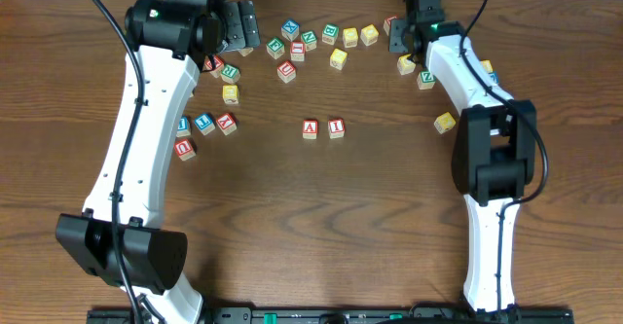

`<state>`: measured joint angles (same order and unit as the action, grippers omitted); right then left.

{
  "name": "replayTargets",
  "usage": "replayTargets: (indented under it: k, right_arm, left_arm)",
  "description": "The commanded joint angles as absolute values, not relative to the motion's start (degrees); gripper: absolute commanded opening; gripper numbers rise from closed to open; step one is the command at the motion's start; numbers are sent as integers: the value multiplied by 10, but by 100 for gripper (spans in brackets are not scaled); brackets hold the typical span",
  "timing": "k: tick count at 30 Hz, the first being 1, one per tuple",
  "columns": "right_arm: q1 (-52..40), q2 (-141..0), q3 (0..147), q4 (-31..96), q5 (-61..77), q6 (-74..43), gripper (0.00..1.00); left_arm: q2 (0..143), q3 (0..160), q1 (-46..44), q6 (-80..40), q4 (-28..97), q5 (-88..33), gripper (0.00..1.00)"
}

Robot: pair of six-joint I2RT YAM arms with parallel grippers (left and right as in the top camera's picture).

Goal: Spell out AI2
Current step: 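Place the I block right of A, release and raise the left gripper, then grasp the blue 2 block with the right gripper and lift it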

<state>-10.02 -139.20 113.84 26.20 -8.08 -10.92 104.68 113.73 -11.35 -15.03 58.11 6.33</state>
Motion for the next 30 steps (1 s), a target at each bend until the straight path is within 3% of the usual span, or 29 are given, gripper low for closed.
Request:
replayTargets:
  k: [1, 12, 18, 30]
  right_arm:
    - [-100, -1419, 1142, 247, -97, -106, 48]
    - [-98, -1435, 1142, 210, -103, -106, 46]
    - [-98, -1435, 1142, 213, -104, -106, 27]
    - [-98, -1419, 1142, 223, -104, -106, 25]
  left_arm:
    - [1042, 1146, -112, -154, 583, 64, 100]
    - [1042, 1146, -113, -154, 590, 64, 100]
    - [1042, 1146, -113, -154, 589, 64, 99]
    - [1042, 1146, -113, -154, 590, 64, 100]
